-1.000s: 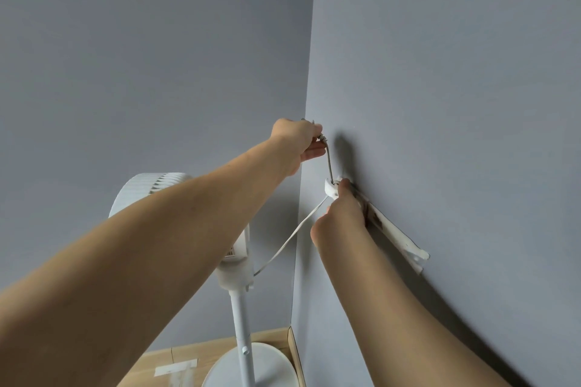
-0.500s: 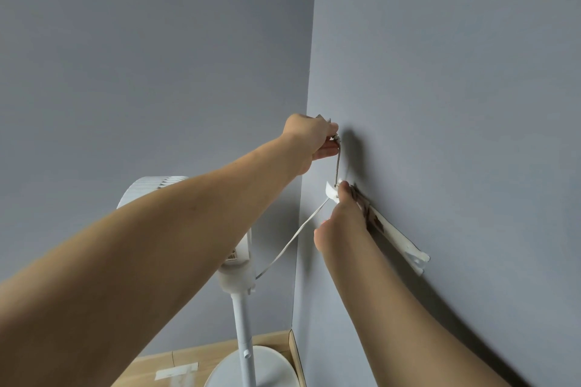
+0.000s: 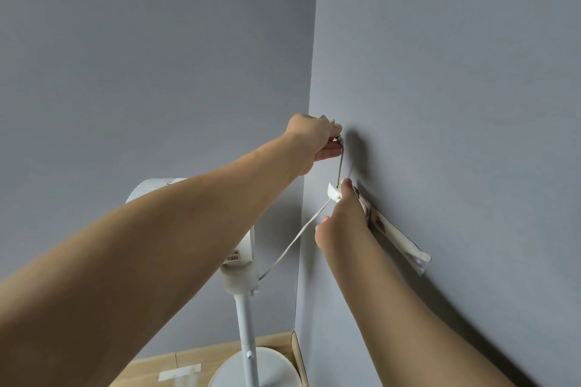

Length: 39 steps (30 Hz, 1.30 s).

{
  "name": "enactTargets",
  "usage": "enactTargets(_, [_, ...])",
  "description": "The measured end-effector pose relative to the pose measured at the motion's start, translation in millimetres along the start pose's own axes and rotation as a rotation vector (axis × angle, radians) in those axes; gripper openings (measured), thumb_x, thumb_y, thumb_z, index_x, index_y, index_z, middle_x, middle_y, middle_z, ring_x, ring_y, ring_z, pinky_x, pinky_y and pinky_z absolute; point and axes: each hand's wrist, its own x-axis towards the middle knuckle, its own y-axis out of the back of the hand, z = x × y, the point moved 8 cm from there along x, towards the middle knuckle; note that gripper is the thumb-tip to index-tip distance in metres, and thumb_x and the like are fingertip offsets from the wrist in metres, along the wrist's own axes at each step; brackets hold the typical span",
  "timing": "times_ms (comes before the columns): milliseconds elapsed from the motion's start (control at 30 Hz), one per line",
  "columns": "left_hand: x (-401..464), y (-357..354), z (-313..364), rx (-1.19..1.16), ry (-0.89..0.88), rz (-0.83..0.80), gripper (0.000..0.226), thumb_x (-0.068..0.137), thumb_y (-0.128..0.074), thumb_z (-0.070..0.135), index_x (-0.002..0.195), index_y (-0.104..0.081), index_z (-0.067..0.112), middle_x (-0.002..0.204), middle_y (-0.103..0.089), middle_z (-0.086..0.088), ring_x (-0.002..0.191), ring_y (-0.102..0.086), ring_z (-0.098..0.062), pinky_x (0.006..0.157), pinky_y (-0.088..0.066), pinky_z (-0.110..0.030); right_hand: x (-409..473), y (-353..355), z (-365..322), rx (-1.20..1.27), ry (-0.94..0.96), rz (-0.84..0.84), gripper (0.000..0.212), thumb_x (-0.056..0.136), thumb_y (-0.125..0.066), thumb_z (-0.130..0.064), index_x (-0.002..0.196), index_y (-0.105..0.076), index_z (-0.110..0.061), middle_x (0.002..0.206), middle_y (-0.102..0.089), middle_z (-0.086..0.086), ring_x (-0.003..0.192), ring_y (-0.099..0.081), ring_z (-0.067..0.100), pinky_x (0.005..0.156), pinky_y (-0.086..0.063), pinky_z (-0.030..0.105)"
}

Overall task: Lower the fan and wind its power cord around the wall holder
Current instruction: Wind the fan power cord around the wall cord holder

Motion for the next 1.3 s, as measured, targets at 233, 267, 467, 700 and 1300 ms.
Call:
enactTargets(233, [0, -2, 0, -0.008, 0.004, -0.022, 0.010, 0.089, -0.064, -0.001, 0.083, -0.056, 0.003, 0.069, -0.061, -0.010, 0.045, -0.065, -0.018, 0.077, -0.062, -0.038, 5, 5, -2, -0.029, -0.001, 0.041, 0.028, 0.086, -0.066, -0.041, 0.099, -0.052, -0.021, 0.083, -0.048, -0.009, 0.084, -0.048, 0.011, 0.079, -0.034, 0.023])
enactTargets(267, [0, -1, 0, -0.014, -0.001, -0.031, 0.009, 0.089, -0.064, -0.001, 0.085, -0.057, 0.002, 0.071, -0.061, -0.011, 0.048, -0.065, -0.019, 0.075, -0.062, -0.038, 4, 4, 0, 0.001, -0.011, 0.036, 0.028, 0.085, -0.067, -0.040, 0.099, -0.053, -0.020, 0.080, -0.046, -0.010, 0.086, -0.050, 0.012, 0.079, -0.034, 0.024])
enactTargets(467, [-1, -3, 1, -0.025, -0.006, -0.066, 0.008, 0.089, -0.064, -0.001, 0.086, -0.057, 0.000, 0.077, -0.062, -0.014, 0.060, -0.067, -0.026, 0.069, -0.063, -0.038, 10, 5, 7, 0.056, 0.002, -0.004, 0.048, 0.083, -0.067, -0.043, 0.122, -0.061, -0.016, 0.111, -0.061, -0.007, 0.111, -0.058, 0.013, 0.102, -0.041, 0.029])
enactTargets(700, [-2, -7, 0, -0.025, -0.010, -0.082, 0.009, 0.089, -0.065, 0.000, 0.086, -0.056, 0.001, 0.077, -0.062, -0.013, 0.057, -0.067, -0.025, 0.074, -0.062, -0.039, -4, 4, 4, 0.093, 0.025, -0.031, 0.040, 0.085, -0.067, -0.041, 0.122, -0.058, -0.030, 0.124, -0.059, -0.011, 0.116, -0.057, 0.011, 0.101, -0.041, 0.027])
enactTargets(1300, [-34, -20, -35, 0.040, 0.081, -0.274, 0.002, 0.088, -0.064, -0.002, 0.090, -0.063, -0.002, 0.078, -0.068, -0.016, 0.066, -0.071, -0.028, 0.066, -0.062, -0.031, -22, 53, 22, 0.164, -0.020, -0.116, 0.040, 0.096, -0.035, -0.025, 0.130, -0.048, -0.009, 0.138, -0.049, 0.002, 0.124, -0.053, 0.020, 0.104, -0.038, 0.034])
